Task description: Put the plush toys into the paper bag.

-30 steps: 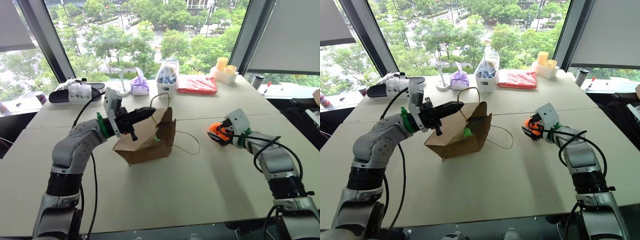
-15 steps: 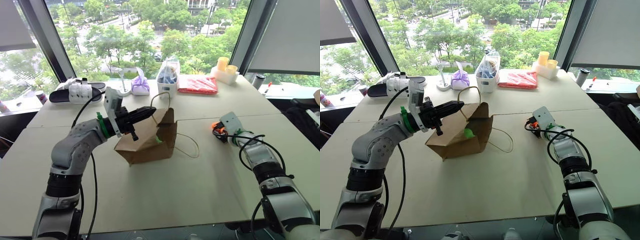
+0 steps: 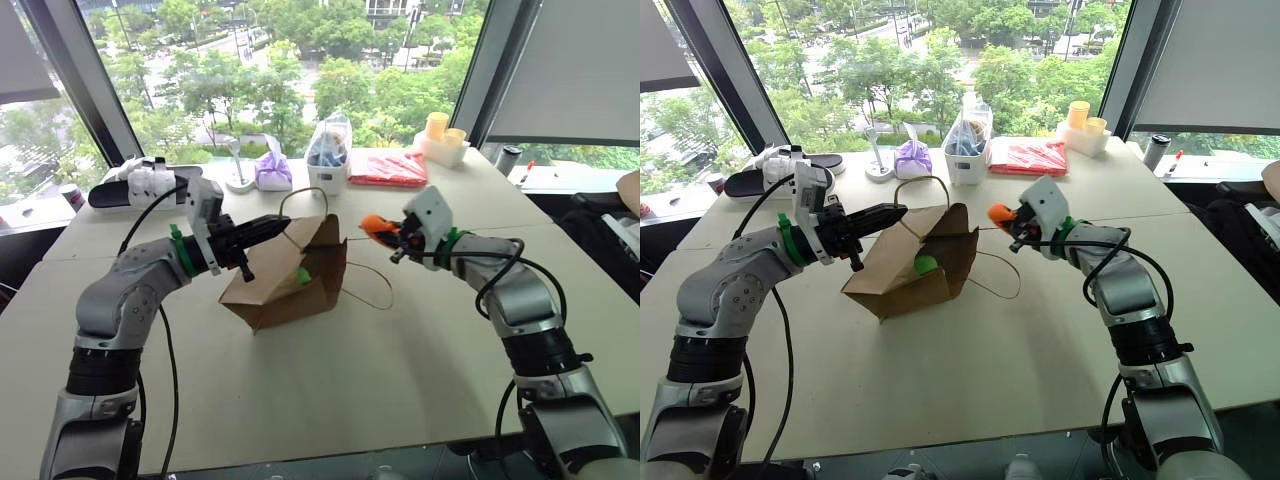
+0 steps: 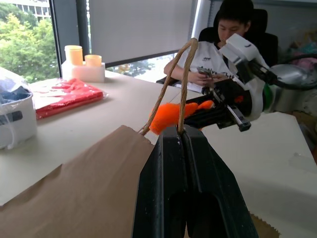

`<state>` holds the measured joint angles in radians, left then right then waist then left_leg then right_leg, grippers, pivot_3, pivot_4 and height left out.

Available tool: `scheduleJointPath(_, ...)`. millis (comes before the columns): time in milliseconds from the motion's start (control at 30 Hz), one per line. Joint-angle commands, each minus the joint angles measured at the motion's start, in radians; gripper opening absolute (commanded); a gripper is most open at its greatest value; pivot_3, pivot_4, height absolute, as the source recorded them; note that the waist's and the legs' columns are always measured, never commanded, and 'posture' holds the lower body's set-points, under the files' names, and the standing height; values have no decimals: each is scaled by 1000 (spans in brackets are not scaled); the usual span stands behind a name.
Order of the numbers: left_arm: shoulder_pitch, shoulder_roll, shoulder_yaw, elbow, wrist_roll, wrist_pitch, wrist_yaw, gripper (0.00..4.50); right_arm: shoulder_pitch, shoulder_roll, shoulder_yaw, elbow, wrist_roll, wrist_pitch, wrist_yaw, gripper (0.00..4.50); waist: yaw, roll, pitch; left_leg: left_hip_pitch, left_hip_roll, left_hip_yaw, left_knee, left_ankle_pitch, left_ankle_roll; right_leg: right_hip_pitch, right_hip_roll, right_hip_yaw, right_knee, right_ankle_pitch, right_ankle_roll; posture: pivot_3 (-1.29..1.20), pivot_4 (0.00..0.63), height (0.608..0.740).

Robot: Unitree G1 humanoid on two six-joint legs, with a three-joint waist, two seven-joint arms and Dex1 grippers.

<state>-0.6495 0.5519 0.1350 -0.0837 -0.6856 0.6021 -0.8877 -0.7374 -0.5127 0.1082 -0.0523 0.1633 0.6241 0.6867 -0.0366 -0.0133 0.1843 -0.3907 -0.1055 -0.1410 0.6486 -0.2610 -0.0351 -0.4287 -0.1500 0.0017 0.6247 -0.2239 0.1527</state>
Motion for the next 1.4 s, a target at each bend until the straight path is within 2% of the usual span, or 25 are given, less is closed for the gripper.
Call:
scheduleJointPath(33,-16,15,18,-6,-1,-11,-8,0,-15,57,32,-95,32,53,-7,595,1,0,0,0,0,0,0,0,0,0,0,0,0,0,0,0,150,740)
scheduleJointPath(333,-26,18,26,-8,-5,-10,2,0,-106,173,110,-21,14,31,-9,595,-4,0,0,0,0,0,0,0,0,-1,0,0,2,0,0,0,150,740)
scheduleJointPath(500,-25,16,62,-37,-47,13,32,0,-211,254,162,198,-41,-81,-6,595,-8,0,0,0,0,0,0,0,0,-2,0,0,3,0,0,0,150,740)
scheduleJointPath(733,-10,23,89,-77,-75,35,66,0,-272,358,134,399,-7,-144,39,595,-8,0,0,0,0,0,0,0,0,-3,0,0,4,0,0,0,150,740)
scheduleJointPath(833,-5,30,107,-82,-85,38,81,0,-283,385,148,432,-17,-164,59,1623,-8,0,0,0,0,0,-1,0,-1,-3,0,0,4,0,0,0,150,740)
scheduleJointPath(1000,1,36,120,-86,-94,41,93,0,-297,415,155,453,-30,-186,71,4188,-8,0,0,0,0,0,-1,0,-1,-4,0,0,4,0,0,0,150,740)
scheduleJointPath(1033,2,36,119,-87,-95,40,96,0,-298,417,155,453,-32,-187,73,4450,-9,0,0,0,0,0,-1,0,-1,-4,0,0,4,0,0,0,150,740)
scheduleJointPath(1167,12,38,120,-87,-95,35,101,0,-304,372,155,388,-56,-166,83,4450,-8,0,0,0,0,0,-1,0,-1,-4,0,0,5,0,0,0,150,740)
scheduleJointPath(1400,14,45,116,-71,-84,16,102,0,-136,62,45,-67,15,61,157,4450,16,0,0,-2,-1,-1,-1,0,0,-4,0,0,3,0,0,0,150,740)
